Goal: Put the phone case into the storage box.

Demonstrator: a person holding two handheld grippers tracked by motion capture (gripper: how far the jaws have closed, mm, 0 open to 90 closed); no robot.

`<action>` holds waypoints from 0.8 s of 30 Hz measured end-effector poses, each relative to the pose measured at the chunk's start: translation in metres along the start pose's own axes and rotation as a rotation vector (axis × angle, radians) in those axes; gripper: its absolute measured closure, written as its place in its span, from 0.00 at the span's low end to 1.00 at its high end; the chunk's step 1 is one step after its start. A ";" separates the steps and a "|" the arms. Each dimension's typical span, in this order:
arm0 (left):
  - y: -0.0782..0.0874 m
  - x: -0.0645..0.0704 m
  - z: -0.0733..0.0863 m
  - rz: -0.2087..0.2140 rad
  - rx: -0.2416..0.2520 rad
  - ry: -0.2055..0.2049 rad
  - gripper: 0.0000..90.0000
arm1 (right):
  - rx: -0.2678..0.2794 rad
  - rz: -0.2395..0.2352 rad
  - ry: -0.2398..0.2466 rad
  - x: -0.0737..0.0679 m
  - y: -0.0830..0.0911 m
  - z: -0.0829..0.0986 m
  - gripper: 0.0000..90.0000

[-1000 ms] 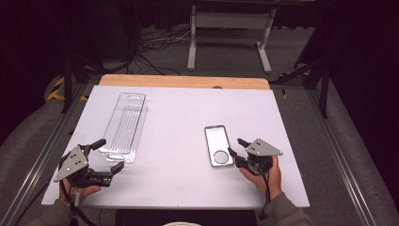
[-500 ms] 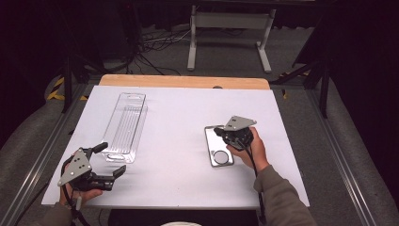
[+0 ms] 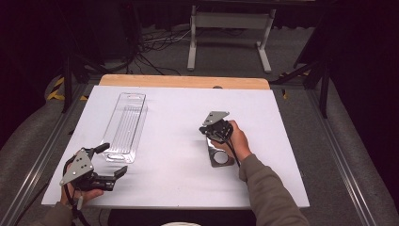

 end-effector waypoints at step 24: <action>-0.002 0.001 0.000 0.007 -0.014 -0.002 0.07 | -0.177 0.123 -0.131 0.040 0.002 0.030 1.00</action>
Point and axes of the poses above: each handheld gripper's, and its own axes: y roughly backward along the jaws, z roughly out of its underside, x roughly to its right, the point moved 1 cm from there along -y, roughly forward along the jaws, and after that the axes turned 1 degree about -z, right-handed, at the moved point
